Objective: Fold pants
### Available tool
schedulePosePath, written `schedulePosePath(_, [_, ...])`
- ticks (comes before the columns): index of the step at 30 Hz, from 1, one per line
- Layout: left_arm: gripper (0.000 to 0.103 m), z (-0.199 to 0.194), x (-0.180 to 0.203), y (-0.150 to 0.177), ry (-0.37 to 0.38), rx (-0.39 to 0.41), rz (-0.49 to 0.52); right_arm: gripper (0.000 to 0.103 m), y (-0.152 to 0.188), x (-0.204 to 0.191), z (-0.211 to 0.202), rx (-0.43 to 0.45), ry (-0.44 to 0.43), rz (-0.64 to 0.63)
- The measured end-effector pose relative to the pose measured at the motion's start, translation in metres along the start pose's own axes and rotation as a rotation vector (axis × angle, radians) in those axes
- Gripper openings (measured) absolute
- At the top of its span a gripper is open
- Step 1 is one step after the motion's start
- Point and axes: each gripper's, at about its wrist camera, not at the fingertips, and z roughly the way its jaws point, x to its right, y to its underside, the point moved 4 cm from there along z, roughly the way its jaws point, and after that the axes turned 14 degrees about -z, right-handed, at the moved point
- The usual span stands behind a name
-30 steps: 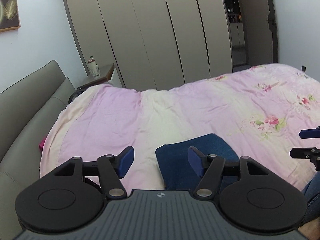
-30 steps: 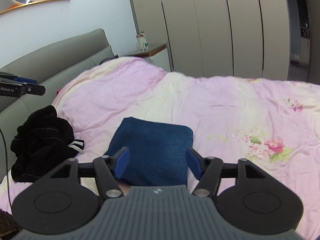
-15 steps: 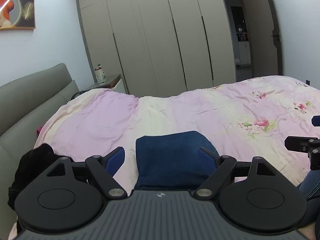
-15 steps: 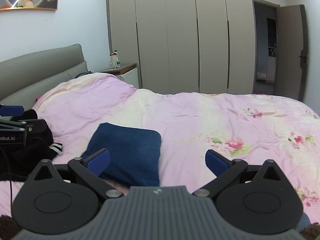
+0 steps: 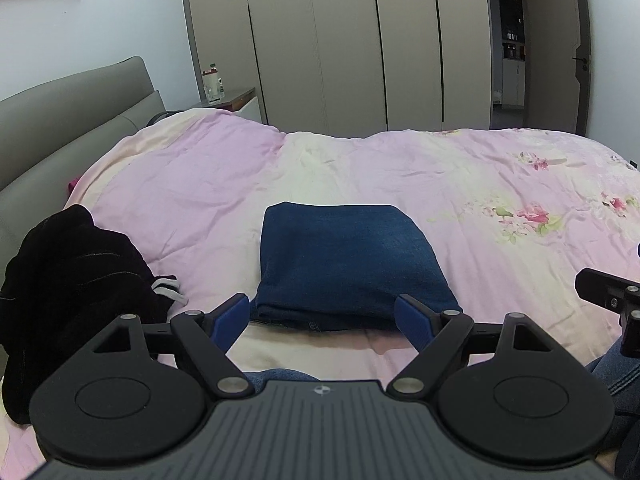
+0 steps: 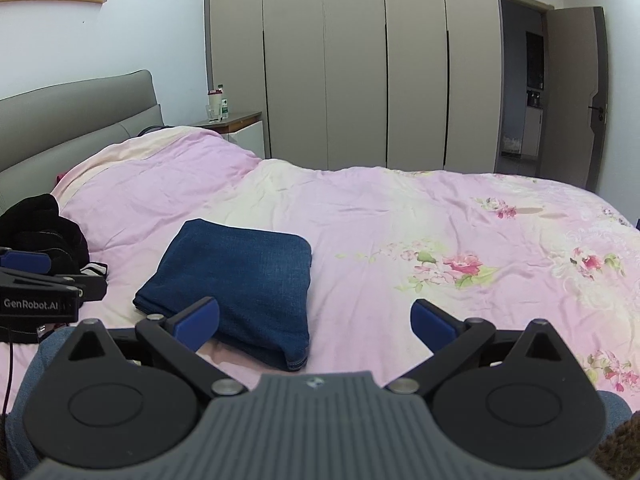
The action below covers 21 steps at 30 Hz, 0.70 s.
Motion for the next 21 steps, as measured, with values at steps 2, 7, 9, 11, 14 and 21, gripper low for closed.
schedulePosePath(2, [0.096,-0.0008,0.0010,-0.0006,-0.002,0.001,0.002,0.098,0.0017,0.0000,-0.0025,0.006,0.008,0.000])
schedulePosePath(7, [0.096,-0.0039,0.0020,-0.0014,-0.002,0.010,0.001,0.098,0.0031,0.0010,-0.0037,0.002,0.009,0.005])
schedulePosePath(9, [0.096,-0.0046,0.0020,-0.0014,0.000,0.009,0.000,0.098,0.0031,0.0008,-0.0040,0.003,0.008,0.004])
schedulePosePath(11, [0.096,-0.0049,0.0020,-0.0020,0.004,0.006,0.001,0.098,0.0029,0.0007,-0.0043,0.003,0.008,0.005])
schedulePosePath(14, [0.096,-0.0050,0.0024,-0.0027,0.005,0.008,0.002,0.098,0.0030,0.0008,-0.0038,-0.005,0.009,0.010])
schedulePosePath(21, [0.096,-0.0059,0.0031,-0.0032,0.008,0.008,0.006,0.098,0.0024,0.0005,-0.0045,-0.004,0.008,0.010])
